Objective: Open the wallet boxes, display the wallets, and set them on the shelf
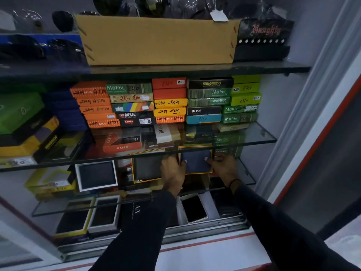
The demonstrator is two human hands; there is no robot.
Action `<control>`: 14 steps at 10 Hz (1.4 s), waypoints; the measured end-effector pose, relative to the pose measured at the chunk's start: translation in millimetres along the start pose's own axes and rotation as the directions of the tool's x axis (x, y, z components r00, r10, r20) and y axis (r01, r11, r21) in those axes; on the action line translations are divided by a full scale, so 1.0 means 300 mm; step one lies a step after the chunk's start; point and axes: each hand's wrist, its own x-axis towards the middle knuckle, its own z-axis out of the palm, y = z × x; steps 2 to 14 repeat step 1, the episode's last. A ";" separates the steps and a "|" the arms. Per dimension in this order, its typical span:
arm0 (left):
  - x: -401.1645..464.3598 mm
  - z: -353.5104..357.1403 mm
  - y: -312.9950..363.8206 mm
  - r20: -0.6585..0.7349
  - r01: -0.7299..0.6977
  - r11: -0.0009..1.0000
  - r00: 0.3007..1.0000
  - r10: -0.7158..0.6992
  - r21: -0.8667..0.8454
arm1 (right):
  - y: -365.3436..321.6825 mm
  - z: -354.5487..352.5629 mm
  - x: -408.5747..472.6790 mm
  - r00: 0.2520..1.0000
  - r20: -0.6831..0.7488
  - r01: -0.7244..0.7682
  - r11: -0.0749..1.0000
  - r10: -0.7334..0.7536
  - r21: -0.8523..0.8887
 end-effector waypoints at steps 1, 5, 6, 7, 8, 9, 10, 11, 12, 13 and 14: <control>-0.087 -0.034 -0.021 -0.071 -0.190 0.982 0.979 0.189 -0.008 | 0.053 -0.005 -0.064 0.993 -0.048 0.110 0.993 -0.112 -0.041; -0.087 -0.034 -0.021 -0.071 -0.190 0.982 0.979 0.189 -0.008 | 0.053 -0.005 -0.064 0.993 -0.048 0.110 0.993 -0.112 -0.041; -0.087 -0.034 -0.021 -0.071 -0.190 0.982 0.979 0.189 -0.008 | 0.053 -0.005 -0.064 0.993 -0.048 0.110 0.993 -0.112 -0.041; -0.087 -0.034 -0.021 -0.071 -0.190 0.982 0.979 0.189 -0.008 | 0.053 -0.005 -0.064 0.993 -0.048 0.110 0.993 -0.112 -0.041; -0.087 -0.034 -0.021 -0.071 -0.190 0.982 0.979 0.189 -0.008 | 0.053 -0.005 -0.064 0.993 -0.048 0.110 0.993 -0.112 -0.041; -0.087 -0.034 -0.021 -0.071 -0.190 0.982 0.979 0.189 -0.008 | 0.053 -0.005 -0.064 0.993 -0.048 0.110 0.993 -0.112 -0.041; -0.087 -0.034 -0.021 -0.071 -0.190 0.982 0.979 0.189 -0.008 | 0.053 -0.005 -0.064 0.993 -0.048 0.110 0.993 -0.112 -0.041; -0.087 -0.034 -0.021 -0.071 -0.190 0.982 0.979 0.189 -0.008 | 0.053 -0.005 -0.064 0.993 -0.048 0.110 0.993 -0.112 -0.041; -0.087 -0.034 -0.021 -0.071 -0.190 0.982 0.979 0.189 -0.008 | 0.053 -0.005 -0.064 0.993 -0.048 0.110 0.993 -0.112 -0.041; -0.087 -0.034 -0.021 -0.071 -0.190 0.982 0.979 0.189 -0.008 | 0.053 -0.005 -0.064 0.993 -0.048 0.110 0.993 -0.112 -0.041; -0.087 -0.034 -0.021 -0.071 -0.190 0.982 0.979 0.189 -0.008 | 0.053 -0.005 -0.064 0.993 -0.048 0.110 0.993 -0.112 -0.041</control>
